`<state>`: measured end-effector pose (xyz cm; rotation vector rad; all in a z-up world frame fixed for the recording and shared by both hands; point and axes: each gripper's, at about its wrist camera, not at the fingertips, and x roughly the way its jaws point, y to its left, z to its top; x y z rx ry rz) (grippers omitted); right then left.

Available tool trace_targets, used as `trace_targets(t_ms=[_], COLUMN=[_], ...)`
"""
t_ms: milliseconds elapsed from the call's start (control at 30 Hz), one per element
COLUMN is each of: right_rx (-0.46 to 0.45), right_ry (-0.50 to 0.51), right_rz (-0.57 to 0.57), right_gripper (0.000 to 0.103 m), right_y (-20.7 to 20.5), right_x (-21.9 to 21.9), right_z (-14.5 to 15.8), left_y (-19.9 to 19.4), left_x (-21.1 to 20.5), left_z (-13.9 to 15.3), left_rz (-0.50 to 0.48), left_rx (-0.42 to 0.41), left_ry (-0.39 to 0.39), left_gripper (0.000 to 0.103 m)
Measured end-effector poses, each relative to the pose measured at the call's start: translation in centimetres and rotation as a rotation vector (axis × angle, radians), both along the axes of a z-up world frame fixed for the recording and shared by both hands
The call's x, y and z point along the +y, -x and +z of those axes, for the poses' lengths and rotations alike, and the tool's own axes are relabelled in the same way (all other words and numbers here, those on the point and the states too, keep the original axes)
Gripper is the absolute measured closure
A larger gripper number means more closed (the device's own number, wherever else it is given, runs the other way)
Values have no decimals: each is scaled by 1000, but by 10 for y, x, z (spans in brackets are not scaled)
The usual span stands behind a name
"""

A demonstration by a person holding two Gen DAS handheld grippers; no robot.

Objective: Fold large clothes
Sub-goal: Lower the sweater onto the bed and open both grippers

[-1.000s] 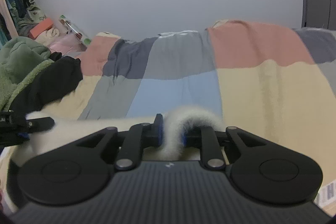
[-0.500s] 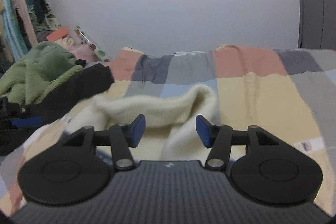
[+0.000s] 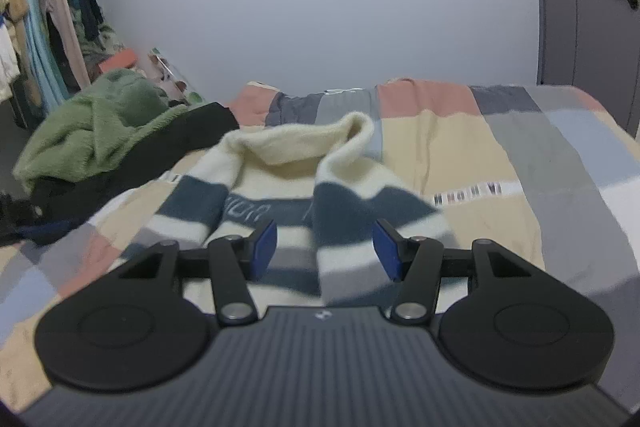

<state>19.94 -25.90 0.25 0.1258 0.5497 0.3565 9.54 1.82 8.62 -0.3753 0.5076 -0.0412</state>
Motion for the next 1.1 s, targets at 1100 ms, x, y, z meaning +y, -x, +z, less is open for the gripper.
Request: trace_targets(t_ms=[1100], right_rx=[195], right_ry=[47], right_rz=[-127], right_gripper=[21], right_y=[19], right_x=[-14], right_z=[-105], left_y=[16], left_x=[38], left_z=[-112], left_rz=[37], left_rx=[250], left_ry=[32], left_gripper=[38])
